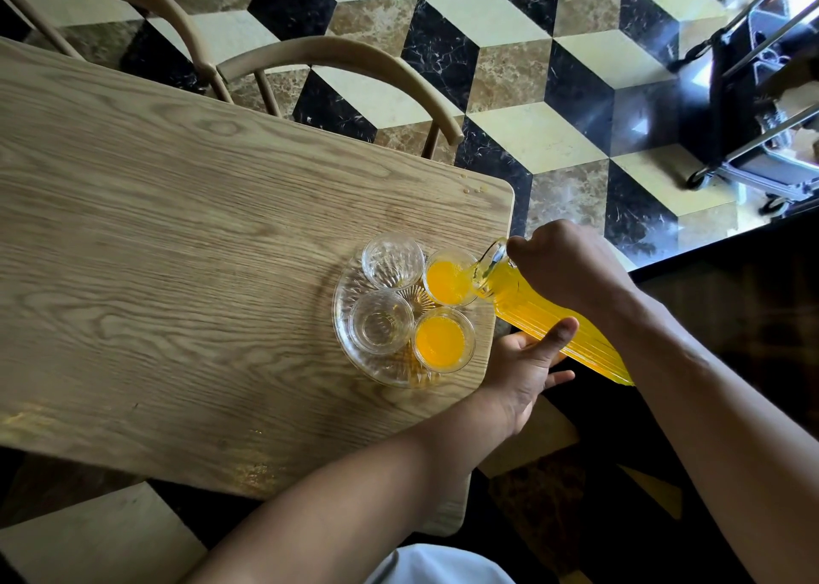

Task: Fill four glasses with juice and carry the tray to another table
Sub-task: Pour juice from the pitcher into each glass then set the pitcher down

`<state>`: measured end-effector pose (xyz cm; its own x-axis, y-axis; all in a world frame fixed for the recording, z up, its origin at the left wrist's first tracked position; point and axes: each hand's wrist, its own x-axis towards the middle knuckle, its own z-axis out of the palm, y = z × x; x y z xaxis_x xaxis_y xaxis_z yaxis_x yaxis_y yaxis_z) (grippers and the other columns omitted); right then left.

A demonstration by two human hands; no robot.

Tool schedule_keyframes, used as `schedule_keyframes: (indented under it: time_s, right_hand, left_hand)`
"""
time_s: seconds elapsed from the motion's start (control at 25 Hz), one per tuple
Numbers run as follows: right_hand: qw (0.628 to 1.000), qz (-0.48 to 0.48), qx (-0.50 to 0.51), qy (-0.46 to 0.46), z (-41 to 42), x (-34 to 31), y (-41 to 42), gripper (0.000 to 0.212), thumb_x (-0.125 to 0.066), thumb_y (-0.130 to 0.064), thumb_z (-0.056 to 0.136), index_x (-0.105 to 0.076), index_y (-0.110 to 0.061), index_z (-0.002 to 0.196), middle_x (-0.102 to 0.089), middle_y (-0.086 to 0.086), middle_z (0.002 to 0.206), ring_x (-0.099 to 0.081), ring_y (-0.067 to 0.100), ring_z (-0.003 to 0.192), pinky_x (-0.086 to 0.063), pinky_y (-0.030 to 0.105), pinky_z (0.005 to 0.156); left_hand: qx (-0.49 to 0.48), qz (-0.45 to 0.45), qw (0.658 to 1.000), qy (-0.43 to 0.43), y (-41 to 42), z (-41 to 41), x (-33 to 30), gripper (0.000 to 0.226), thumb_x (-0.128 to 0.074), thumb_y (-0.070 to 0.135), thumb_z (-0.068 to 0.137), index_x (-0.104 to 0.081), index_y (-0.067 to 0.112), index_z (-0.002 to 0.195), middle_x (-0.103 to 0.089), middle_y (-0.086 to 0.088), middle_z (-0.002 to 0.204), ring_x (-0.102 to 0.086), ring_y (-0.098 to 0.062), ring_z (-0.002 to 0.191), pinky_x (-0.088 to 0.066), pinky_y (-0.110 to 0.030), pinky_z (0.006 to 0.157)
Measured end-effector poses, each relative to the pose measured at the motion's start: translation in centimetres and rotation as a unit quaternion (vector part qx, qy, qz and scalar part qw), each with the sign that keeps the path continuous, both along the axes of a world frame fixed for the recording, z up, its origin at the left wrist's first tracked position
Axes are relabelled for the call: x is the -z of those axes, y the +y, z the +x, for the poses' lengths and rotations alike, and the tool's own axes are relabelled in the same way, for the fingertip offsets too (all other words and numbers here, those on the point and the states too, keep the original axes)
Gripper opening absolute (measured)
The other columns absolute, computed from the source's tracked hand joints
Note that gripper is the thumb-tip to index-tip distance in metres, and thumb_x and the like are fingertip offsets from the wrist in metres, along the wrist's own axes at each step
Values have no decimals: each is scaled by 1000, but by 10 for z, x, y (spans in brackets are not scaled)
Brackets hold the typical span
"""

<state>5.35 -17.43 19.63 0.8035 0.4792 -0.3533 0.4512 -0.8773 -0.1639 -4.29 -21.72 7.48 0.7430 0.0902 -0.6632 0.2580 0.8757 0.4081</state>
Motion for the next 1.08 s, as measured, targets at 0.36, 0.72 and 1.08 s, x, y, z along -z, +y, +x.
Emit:
schedule_keyframes:
  time_s: [0.36, 0.72, 1.08]
  right_hand:
    - [998, 55, 22, 12, 0, 0, -7, 52, -51, -37, 98, -41, -7, 56, -42, 8, 53, -38, 23, 48, -32, 23, 50]
    - [995, 94, 9, 12, -4, -5, 3, 50, -51, -35, 96, -42, -5, 57, -45, 15, 56, -41, 31, 55, -33, 26, 49]
    - [995, 100, -18, 20, -13, -4, 29, 49, -52, -38, 96, -50, -3, 62, -47, 11, 55, -44, 31, 55, -34, 26, 49]
  left_hand:
    - [0, 57, 998, 37, 11, -6, 6, 82, -95, 70, 31, -44, 21, 72, -36, 3, 73, -46, -12, 82, -62, -31, 77]
    - [-22, 54, 997, 41, 23, -10, -2, 66, -94, 49, 59, -48, 12, 88, -38, 5, 74, -46, -9, 78, -62, -55, 90]
    - [-72, 75, 994, 44, 41, -22, -7, 52, -88, 29, 80, -37, 21, 71, -35, 18, 53, -42, -4, 60, -60, -56, 94]
